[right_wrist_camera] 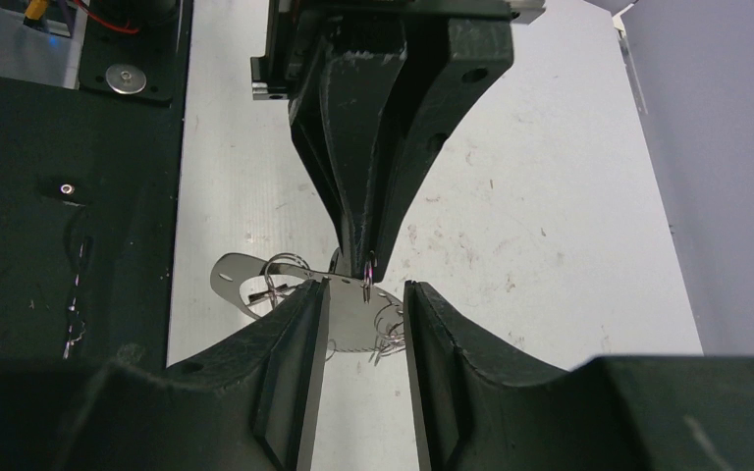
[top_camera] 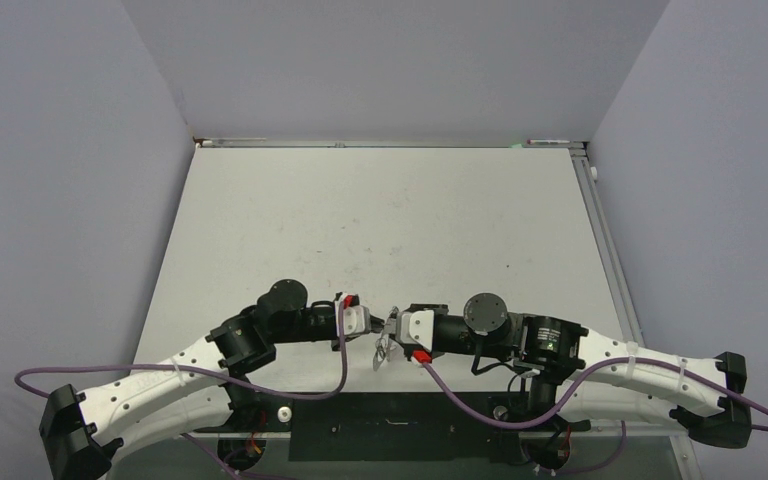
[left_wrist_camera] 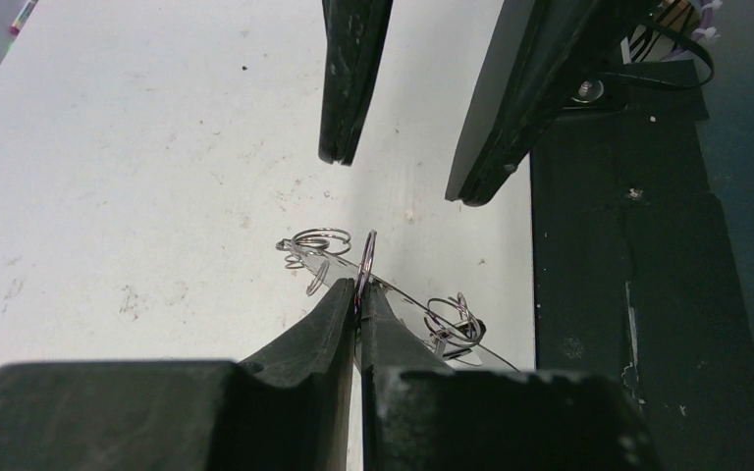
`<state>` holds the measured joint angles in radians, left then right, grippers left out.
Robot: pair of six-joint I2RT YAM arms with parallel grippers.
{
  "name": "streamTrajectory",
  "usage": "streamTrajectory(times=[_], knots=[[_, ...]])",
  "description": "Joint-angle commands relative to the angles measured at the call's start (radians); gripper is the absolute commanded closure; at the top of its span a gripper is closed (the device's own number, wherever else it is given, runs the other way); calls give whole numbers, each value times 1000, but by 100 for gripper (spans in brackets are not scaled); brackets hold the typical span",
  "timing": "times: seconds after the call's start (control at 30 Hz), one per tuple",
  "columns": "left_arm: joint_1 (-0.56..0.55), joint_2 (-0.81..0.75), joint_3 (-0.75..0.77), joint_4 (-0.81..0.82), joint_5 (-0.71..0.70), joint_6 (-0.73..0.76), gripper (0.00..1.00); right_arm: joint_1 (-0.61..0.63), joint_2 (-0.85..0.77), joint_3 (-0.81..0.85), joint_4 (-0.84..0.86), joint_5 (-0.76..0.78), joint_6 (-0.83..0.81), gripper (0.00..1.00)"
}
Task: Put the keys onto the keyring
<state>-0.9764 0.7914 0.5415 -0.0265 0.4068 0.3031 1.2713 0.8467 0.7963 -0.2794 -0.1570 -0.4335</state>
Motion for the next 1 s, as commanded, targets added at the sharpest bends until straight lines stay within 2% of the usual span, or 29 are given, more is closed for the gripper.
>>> streamTrajectory(times=[0.0, 0.5, 0.97], knots=[[-7, -1, 66, -6, -13, 8, 100, 10, 34, 52, 12, 34, -2, 65], [-21, -11, 66, -15, -11, 8, 100, 10, 108, 26, 96, 55, -22, 71], [-26, -27, 60, -10, -15, 8, 100, 9, 127, 0, 108, 59, -12, 72]])
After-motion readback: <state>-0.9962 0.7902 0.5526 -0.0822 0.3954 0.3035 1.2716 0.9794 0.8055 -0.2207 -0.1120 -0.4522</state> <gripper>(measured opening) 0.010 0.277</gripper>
